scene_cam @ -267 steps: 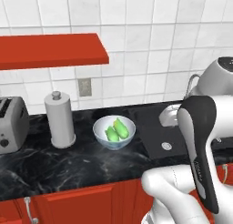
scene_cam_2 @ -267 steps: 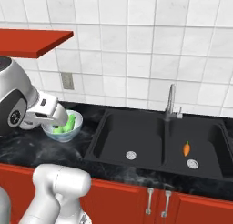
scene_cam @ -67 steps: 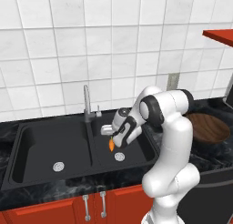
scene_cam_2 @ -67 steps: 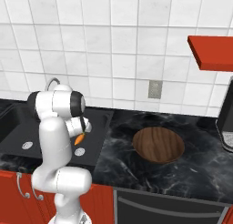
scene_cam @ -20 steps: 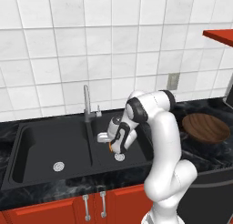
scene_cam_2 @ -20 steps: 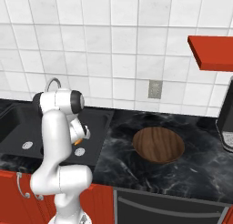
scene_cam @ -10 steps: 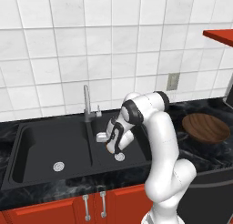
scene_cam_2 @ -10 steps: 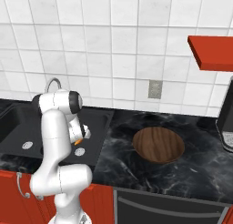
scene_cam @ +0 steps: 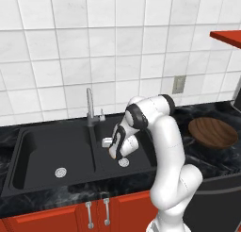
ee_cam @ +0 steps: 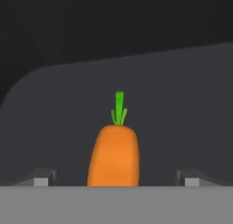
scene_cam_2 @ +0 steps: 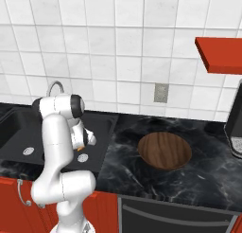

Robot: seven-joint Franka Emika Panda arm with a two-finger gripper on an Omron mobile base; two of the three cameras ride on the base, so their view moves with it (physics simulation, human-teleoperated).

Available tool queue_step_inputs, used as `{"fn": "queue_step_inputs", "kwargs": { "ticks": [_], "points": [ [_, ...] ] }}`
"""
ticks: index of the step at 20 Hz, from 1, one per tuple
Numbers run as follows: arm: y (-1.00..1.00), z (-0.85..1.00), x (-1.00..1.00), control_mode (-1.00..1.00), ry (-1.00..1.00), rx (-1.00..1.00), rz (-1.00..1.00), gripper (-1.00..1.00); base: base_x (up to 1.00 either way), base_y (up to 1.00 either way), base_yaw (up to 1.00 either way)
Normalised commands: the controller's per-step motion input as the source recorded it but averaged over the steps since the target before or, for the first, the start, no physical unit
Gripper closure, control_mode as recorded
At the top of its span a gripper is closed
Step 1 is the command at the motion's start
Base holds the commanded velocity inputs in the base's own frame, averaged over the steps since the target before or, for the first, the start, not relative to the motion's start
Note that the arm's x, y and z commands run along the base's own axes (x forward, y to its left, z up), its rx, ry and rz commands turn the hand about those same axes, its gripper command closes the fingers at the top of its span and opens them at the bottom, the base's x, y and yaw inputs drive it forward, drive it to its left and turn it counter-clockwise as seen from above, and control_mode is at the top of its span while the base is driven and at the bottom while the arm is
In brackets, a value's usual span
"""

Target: Pick the corns from the cabinet and place them in one bowl. Pick the carrot from the sink and place it in the other bowl.

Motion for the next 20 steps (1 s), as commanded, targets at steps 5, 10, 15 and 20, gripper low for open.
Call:
{"fn": "queue_step_inputs", "kwargs": {
  "ticks": [5,10,15,20],
  "points": [
    [-0.04,0.00,0.00,-1.00,0.00,0.00,0.00,-1.00,0.00,0.00,0.00],
    [0.00,0.00,0.06,-1.00,0.00,0.00,0.00,-1.00,0.00,0.00,0.00],
    [0.00,-0.19,0.24,-1.00,0.01,0.00,0.00,-1.00,0.00,0.00,0.00],
    [0.00,-0.16,0.10,-1.00,0.01,0.00,0.00,-1.00,0.00,0.00,0.00]
  ]
}}
